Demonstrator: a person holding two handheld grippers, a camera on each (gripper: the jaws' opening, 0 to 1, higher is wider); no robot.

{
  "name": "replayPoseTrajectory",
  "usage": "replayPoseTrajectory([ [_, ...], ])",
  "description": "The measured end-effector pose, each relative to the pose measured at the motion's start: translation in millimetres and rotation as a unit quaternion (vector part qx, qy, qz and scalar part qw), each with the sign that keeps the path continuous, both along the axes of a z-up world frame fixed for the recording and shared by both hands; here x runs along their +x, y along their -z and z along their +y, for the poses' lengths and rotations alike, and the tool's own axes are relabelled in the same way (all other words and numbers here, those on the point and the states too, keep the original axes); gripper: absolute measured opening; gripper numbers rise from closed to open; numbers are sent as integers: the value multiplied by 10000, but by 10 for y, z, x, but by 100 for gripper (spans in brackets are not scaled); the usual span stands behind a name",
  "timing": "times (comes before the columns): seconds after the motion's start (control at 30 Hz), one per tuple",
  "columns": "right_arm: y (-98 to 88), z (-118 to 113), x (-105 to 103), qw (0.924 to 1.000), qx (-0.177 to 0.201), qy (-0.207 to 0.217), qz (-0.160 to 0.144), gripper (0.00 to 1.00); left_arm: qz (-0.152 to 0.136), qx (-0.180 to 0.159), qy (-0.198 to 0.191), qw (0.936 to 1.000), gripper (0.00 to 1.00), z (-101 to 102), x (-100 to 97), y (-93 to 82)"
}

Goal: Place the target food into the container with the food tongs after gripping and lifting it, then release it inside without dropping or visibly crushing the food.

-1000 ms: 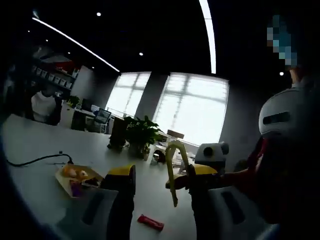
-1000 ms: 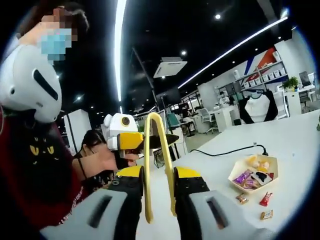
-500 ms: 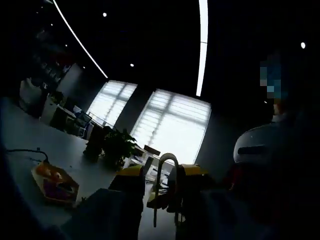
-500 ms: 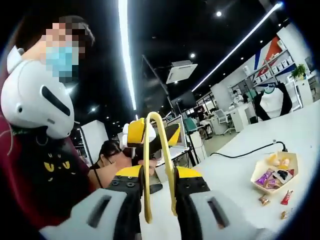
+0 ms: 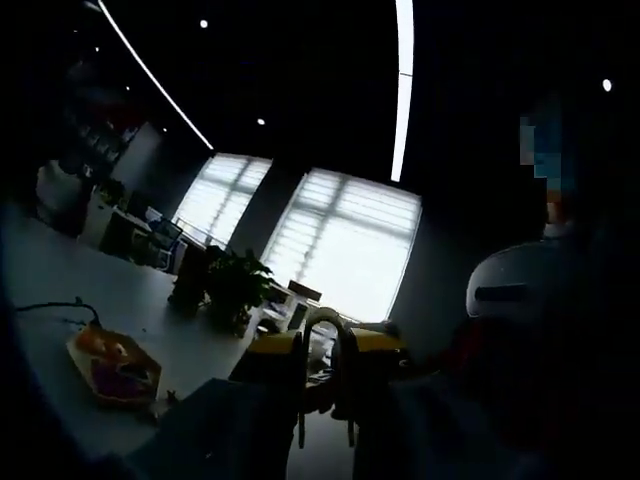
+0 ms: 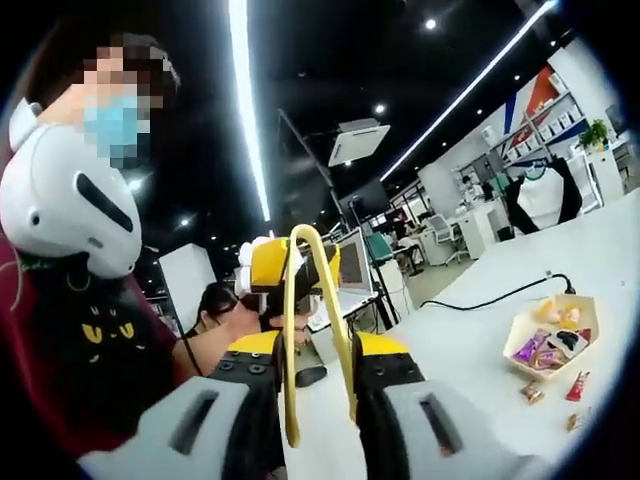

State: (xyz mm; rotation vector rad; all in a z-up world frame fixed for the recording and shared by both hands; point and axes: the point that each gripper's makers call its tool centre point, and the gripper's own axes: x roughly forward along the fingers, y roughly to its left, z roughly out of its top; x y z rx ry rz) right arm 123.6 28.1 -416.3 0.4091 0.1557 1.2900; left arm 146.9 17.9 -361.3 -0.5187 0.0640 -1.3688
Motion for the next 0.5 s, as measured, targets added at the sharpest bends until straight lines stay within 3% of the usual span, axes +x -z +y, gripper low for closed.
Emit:
replayPoseTrajectory([
  [0.13, 51, -15, 51, 9996, -233, 113, -76, 26, -210, 451, 4, 9988, 18, -14, 27, 57],
  [0.3, 100, -55, 72, 9991, -405, 87, -6, 26, -280, 746, 95, 9968, 18, -42, 73, 102],
  [0.5, 188, -117, 18, 9969, -783, -77, -59, 36, -441, 1062, 310, 9929, 18, -81, 86, 93],
])
